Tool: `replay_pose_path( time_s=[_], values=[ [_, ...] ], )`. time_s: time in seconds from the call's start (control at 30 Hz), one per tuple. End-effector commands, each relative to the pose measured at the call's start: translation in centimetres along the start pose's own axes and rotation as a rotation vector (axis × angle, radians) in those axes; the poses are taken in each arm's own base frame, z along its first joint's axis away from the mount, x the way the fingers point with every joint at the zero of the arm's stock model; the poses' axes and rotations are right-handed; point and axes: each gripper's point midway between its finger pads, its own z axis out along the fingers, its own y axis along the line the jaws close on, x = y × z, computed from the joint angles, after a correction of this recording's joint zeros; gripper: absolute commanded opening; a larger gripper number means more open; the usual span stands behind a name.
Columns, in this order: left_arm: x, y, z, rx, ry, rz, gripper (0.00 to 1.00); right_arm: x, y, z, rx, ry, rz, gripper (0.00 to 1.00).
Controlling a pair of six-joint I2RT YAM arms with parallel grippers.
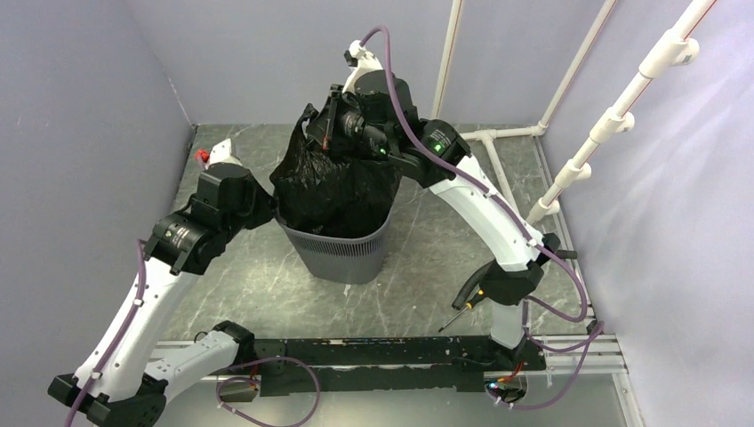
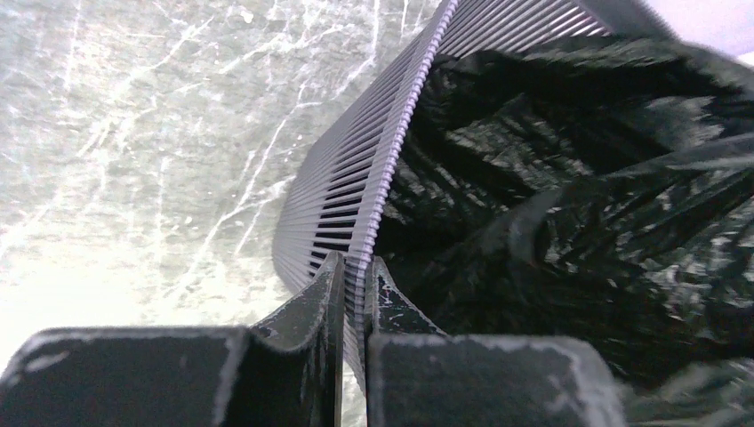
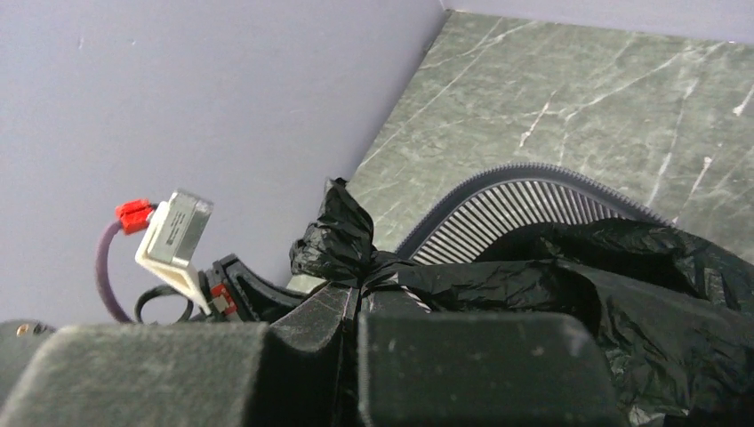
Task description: Put the trash bags into the trash bin
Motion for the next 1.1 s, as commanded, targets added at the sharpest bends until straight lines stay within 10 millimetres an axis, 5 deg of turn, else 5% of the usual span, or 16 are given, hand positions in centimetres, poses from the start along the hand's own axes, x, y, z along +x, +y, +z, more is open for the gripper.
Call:
replay_pose_path(
  time_s=[0.0,0.27,0.47,0.7,0.93,1.07],
  values=[
    [-0.2,-1.0,-0.2,0.006,-0.055,-0.176,0.02,-2.3,-0.7,-0.9,0.105,-0.137,0.029,0.00],
    [-0.3,-1.5,-0.4,0.022,-0.107,-0.254,0.02,-8.7,-2.4,-5.0,0.273,-0.373,-0.059,0.01],
    [0.9,-3.4,0.8,0.062,-0.080,-0.296,0.02,-4.2,-2.8,-3.3,0.212,-0.293,0.094,0.00],
    [2.3,-5.5,0.8,0.116,-0.058,-0.287,0.04,-2.3,-1.4,-1.9,0.173,-0.289,0.208,0.00],
    [0.5,-2.5,-1.2,0.065,-0.165,-0.167,0.49,-3.2,-2.3,-4.2,0.232,-0.431,0.153,0.00],
    [-0.6,-2.7,-2.7,0.126,-0.208,-0.055,0.72,-4.0,-2.5,-5.5,0.252,-0.430,0.120,0.03]
  ],
)
